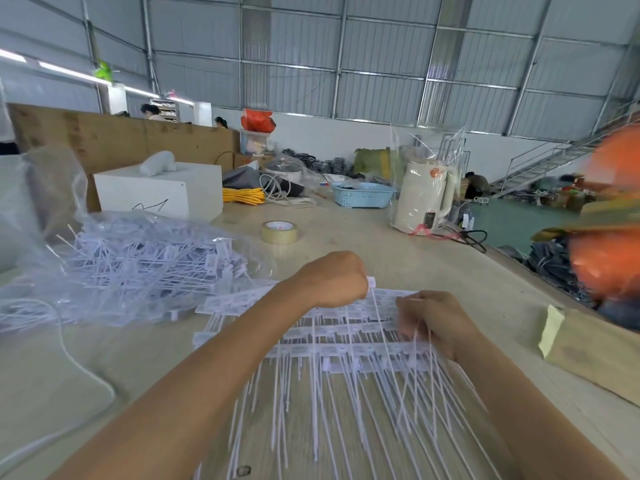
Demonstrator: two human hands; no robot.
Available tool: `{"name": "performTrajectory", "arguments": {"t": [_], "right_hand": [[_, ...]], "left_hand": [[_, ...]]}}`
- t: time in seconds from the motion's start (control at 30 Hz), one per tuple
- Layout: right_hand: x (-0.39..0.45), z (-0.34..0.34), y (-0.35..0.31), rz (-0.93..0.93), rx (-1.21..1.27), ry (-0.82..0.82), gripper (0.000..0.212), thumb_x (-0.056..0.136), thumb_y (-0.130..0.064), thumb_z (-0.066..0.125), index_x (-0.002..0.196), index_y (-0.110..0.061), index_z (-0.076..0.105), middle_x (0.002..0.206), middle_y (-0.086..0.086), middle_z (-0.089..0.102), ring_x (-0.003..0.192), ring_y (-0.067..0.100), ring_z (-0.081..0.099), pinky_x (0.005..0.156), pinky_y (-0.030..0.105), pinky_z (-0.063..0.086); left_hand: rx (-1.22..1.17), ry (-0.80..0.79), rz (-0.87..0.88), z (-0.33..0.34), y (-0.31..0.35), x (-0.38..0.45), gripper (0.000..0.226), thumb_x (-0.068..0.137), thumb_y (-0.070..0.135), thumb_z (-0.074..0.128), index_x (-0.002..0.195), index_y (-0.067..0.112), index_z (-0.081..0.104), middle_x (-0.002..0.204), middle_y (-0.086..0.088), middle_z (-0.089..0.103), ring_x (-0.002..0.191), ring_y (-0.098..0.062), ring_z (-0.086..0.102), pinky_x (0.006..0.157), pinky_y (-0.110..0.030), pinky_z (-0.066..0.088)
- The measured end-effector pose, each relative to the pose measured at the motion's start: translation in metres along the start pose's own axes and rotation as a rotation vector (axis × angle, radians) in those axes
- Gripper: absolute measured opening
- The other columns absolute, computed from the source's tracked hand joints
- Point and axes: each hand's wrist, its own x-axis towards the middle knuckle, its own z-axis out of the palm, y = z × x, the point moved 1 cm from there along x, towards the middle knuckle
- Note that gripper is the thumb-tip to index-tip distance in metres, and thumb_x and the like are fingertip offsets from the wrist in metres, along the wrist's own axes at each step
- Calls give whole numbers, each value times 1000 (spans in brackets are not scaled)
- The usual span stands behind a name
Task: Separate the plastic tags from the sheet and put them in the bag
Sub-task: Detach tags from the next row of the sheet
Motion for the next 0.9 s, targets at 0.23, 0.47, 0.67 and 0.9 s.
{"name": "performTrajectory", "arguments": {"t": [0.23,0.47,0.67,0.9], "right_hand": [[-14,24,-9,-17,15,-283,11,86,-7,65,76,-4,61,76,13,69,67,20,69,61,30,58],[-18,28,-10,-136,-38,-199,12,87,-2,61,76,0,58,56,10,63,48,15,64,47,21,51],[-12,21,-13,-267,-65,-111,9,87,-2,62,81,-1,55,56,10,55,47,16,50,47,27,42],[-9,13,-7,-238,-234,-204,18,85,-10,67,93,5,62,55,8,58,42,13,51,40,19,37]], "left_hand": [[65,-118,2,24,-5,2,20,88,2,43,68,4,46,73,-13,47,65,-21,41,56,-28,28],[-20,-67,-16,26,-9,1,15,93,14,47,107,11,49,84,-3,51,66,-13,48,54,-24,36],[11,26,-52,24,-18,7,40,95,27,49,57,13,42,57,-3,42,53,-17,41,52,-26,30],[-64,-6,5,27,-22,6,39,96,32,50,61,15,48,58,0,50,56,-15,49,61,-28,41]]}}
